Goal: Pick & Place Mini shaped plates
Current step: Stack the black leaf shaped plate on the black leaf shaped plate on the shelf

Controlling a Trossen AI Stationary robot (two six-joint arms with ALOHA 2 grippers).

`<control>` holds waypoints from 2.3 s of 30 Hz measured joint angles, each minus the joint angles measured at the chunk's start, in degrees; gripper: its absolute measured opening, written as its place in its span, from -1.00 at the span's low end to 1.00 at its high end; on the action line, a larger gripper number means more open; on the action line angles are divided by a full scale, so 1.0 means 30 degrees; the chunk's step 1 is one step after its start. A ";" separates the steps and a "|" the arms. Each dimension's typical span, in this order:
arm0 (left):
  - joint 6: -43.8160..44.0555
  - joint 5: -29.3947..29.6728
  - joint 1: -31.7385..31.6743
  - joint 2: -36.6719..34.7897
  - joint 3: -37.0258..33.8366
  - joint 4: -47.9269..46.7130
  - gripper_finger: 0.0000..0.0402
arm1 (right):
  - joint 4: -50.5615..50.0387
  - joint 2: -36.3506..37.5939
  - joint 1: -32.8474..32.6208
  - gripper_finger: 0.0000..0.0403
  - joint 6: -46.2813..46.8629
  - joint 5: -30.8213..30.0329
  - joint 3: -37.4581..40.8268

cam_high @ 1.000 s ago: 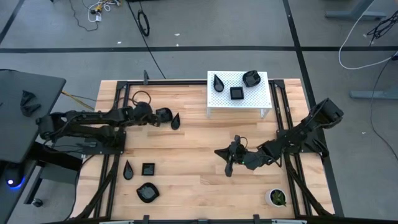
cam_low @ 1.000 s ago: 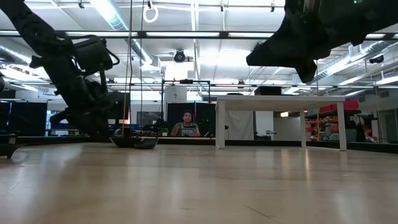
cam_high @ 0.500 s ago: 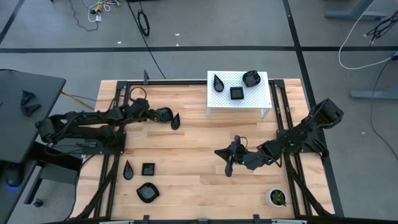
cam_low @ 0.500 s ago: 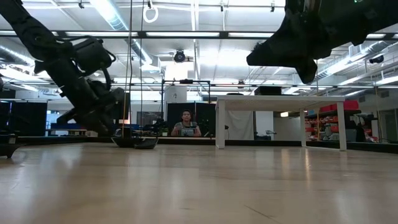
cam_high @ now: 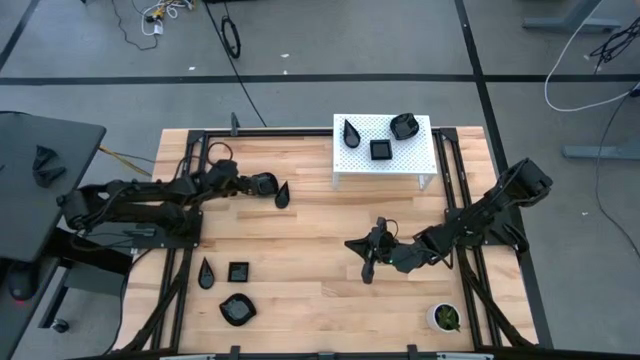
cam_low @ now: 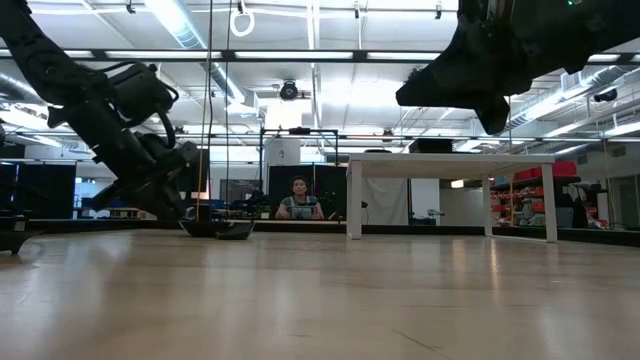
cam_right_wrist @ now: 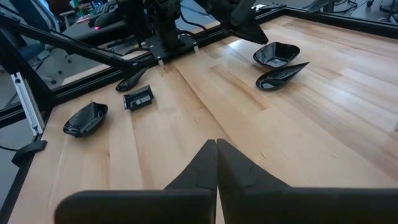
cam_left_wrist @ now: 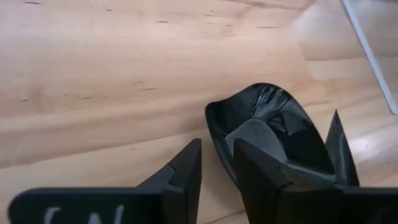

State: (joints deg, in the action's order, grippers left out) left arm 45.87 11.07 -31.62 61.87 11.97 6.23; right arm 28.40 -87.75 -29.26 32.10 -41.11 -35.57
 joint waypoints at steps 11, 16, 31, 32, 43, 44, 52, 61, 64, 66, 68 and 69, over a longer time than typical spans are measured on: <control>0.0311 0.0233 0.0007 0.0000 -0.0562 0.1247 -0.60 | -0.0007 -0.0001 0.0070 -0.97 -0.0007 -0.0012 0.0000; 0.0029 0.0252 0.0007 0.0596 -0.0569 0.1371 -0.48 | -0.0007 0.0001 0.0126 -0.97 -0.0066 -0.0012 0.0000; 0.0266 0.0285 0.0015 0.3308 -0.0562 0.3454 -0.68 | -0.0007 0.0001 0.0140 -0.97 -0.0059 -0.0005 0.0000; 0.0270 0.0419 0.0015 0.3304 -0.0562 0.3460 -0.72 | -0.0007 0.0001 0.0140 -0.97 -0.0031 -0.0012 0.0000; -0.2142 -0.2616 0.0188 0.1446 0.0369 0.3657 -0.96 | -0.0015 0.0001 0.0140 -0.97 0.0153 -0.0005 0.0000; -0.2157 -0.3367 0.0431 0.1309 0.0532 0.3646 -0.96 | -0.0015 0.0001 0.0140 -0.97 0.0153 -0.0005 0.0000; -0.1115 -0.2725 0.5985 0.1563 0.2485 0.3716 -0.98 | 0.0285 0.0001 0.0200 -0.97 0.0146 -0.0133 -0.0007; -0.1463 0.0498 1.0571 0.8702 0.8047 0.3641 -0.98 | 0.1453 0.0001 0.0446 -0.97 -0.0873 -0.0354 -0.0015; -0.2016 -0.0614 1.0668 1.1849 1.0437 0.3655 -0.98 | 0.0459 0.0182 0.0139 -0.98 -0.0239 -0.0308 -0.0015; -0.2513 -0.1688 1.0666 1.3688 1.2010 0.3550 -0.98 | -0.0863 0.0473 -0.0175 -0.99 0.0761 -0.0260 -0.0015; -0.2947 -0.2582 1.0666 1.5263 1.3579 0.3668 -0.96 | -0.2341 0.0720 -0.0444 -0.99 0.2163 -0.0150 -0.0015; -0.3042 -0.2996 1.0660 1.5904 1.4271 0.3624 -0.95 | -0.3229 0.0843 -0.0570 -0.99 0.2915 -0.0042 -0.0015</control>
State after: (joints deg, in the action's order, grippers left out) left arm 36.74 2.08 0.36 109.58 54.78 17.10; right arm 18.72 -85.22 -30.97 40.84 -41.24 -35.62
